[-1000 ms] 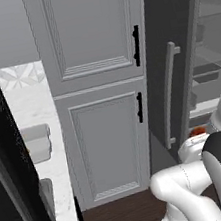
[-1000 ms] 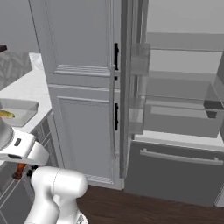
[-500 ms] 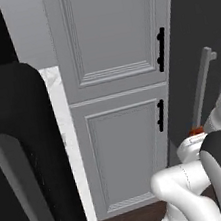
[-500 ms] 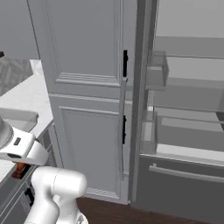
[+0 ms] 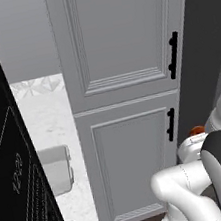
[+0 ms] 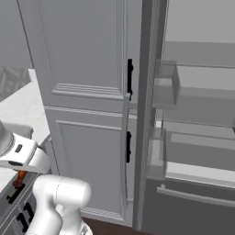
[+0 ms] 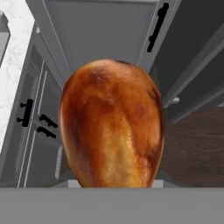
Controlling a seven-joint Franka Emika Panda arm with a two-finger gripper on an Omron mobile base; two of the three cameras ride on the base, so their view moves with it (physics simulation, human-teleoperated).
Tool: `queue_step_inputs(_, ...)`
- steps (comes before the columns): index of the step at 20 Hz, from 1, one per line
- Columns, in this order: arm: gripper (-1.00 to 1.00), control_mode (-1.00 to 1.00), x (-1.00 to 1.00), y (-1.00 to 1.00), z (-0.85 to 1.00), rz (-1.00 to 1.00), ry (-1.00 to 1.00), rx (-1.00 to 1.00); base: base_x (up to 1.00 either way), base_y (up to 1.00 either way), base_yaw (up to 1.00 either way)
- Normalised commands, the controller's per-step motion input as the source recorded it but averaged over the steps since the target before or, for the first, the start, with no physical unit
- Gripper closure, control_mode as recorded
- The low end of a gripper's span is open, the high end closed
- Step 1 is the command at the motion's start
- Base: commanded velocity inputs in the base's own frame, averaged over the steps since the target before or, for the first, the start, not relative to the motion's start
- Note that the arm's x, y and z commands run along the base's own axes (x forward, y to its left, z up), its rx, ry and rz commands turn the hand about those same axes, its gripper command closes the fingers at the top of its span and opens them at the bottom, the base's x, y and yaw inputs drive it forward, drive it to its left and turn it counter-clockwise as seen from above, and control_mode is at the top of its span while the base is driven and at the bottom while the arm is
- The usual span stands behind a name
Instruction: Place one cucumber and one chicken drumstick in each tupperware on the nearby counter, to pack two identical lunches.
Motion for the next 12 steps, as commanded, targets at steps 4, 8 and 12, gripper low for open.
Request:
queue_step_inputs(4, 1.0, 1.0, 0.0, 0.0, 0.0, 0.0, 0.0, 0.0, 0.46, 0.19, 0.04)
queue_step_inputs(8, 1.0, 1.0, 0.0, 0.0, 0.0, 0.0, 0.0, 0.0, 0.47, 0.05, 0.16)
queue_step_inputs(12, 1.0, 1.0, 0.0, 0.0, 0.0, 0.0, 0.0, 0.0, 0.25, 0.16, 0.26)
